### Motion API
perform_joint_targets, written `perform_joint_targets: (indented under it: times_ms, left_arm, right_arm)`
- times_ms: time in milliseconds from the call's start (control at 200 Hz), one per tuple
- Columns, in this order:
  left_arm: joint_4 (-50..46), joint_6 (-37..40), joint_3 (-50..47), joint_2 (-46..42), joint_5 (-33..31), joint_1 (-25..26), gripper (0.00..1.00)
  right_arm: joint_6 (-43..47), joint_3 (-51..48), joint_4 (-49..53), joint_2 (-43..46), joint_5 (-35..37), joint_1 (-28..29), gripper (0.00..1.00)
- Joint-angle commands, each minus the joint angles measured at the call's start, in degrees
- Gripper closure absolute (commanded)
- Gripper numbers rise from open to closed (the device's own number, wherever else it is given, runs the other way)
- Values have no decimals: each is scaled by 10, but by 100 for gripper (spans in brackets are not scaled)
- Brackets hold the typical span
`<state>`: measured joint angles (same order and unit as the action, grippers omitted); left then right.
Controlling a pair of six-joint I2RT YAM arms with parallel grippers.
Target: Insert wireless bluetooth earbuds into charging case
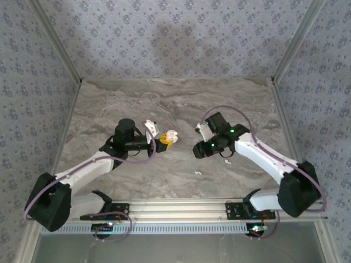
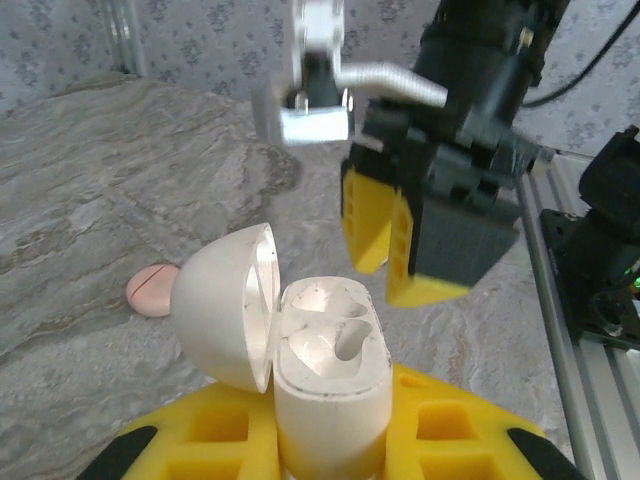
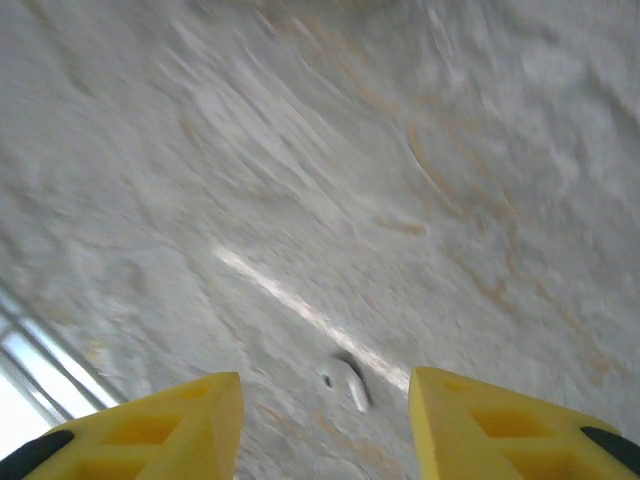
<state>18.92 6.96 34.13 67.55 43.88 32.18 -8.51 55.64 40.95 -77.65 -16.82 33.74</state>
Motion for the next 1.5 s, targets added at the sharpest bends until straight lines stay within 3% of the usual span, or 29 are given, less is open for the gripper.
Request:
perform_joint_targets:
  times_ms: [0, 220, 515, 924, 1494]
  left_arm:
    - [14, -12, -8, -22, -23, -6, 81]
    - [5, -12, -10, -33, -31, -9, 81]
    - [-3, -10, -6, -38, -35, -10, 81]
    - [-6, -11, -1, -39, -34, -10, 81]
    - [-13, -10, 0, -41, -37, -11, 81]
  right_arm:
    - [-34, 28, 83, -70, 77, 34, 51]
    - [0, 71, 117, -185, 92, 80, 51]
    - [22, 94, 134, -243, 91, 112, 55]
    - [10, 94, 130, -268, 121, 133, 63]
    - [-42, 59, 108, -221, 145, 130, 78]
